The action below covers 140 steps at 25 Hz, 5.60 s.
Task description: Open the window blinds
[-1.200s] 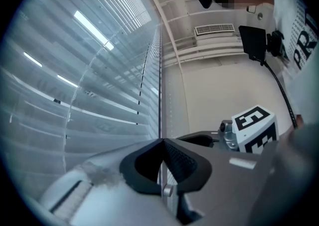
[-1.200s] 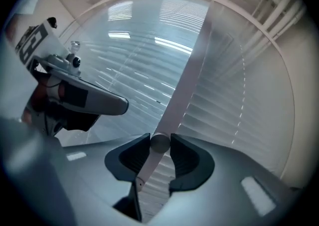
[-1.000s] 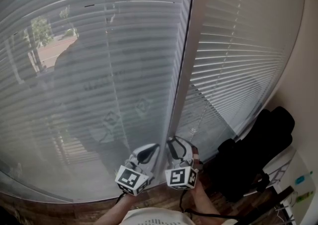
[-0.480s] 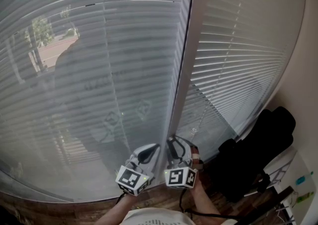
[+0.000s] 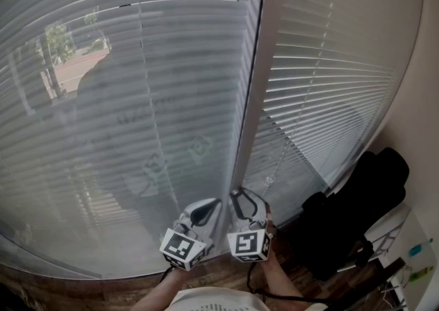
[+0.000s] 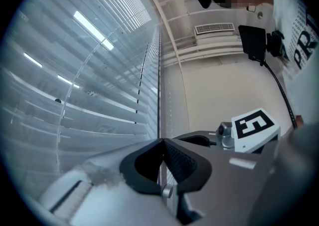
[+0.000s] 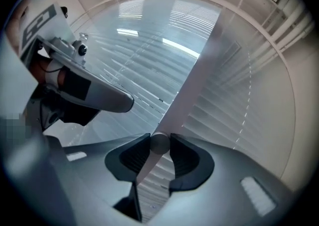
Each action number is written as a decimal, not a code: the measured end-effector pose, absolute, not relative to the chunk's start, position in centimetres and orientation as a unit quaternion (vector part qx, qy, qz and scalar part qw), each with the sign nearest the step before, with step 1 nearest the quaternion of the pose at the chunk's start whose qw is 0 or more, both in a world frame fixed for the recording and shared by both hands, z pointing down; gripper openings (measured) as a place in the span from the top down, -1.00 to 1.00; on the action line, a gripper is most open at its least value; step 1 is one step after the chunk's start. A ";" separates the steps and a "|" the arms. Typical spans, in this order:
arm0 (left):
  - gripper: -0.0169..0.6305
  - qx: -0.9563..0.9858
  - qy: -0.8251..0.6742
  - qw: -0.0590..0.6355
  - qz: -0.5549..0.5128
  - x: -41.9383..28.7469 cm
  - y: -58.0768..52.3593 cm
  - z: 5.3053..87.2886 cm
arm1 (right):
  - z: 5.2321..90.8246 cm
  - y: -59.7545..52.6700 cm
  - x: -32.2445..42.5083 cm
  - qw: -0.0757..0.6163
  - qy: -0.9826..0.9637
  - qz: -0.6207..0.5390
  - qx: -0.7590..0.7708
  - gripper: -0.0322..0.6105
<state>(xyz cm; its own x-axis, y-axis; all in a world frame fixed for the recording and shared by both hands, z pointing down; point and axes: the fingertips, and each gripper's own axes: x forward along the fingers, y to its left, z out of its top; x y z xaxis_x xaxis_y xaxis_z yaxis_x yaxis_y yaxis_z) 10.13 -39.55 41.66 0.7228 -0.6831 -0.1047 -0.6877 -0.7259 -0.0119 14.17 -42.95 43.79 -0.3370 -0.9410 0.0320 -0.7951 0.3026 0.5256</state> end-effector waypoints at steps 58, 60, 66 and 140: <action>0.97 -0.928 0.369 0.029 0.046 10.1 -39.2 41.3 | 44.5 -43.0 13.8 0.338 -0.709 -0.357 0.506 0.48; 0.97 -0.929 0.366 0.031 0.047 10.2 -39.2 41.4 | 44.5 -43.0 13.7 0.345 -0.696 -0.378 0.503 0.48; 0.97 -0.926 0.374 0.026 0.048 9.9 -39.4 41.3 | 44.4 -43.0 13.8 0.306 -0.720 -0.346 0.518 0.48; 0.97 -0.932 0.355 0.031 0.059 9.3 -39.5 41.4 | 44.1 -43.2 13.8 0.270 -0.753 -0.283 0.530 0.48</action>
<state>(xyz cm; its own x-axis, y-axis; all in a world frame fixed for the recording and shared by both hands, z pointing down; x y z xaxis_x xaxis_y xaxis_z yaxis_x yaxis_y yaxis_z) 9.27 -39.46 41.45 0.7408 -0.6585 -0.1322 -0.6659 -0.7459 -0.0159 13.83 -43.25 44.05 -0.2927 -0.9502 0.1066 -0.6445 0.2784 0.7121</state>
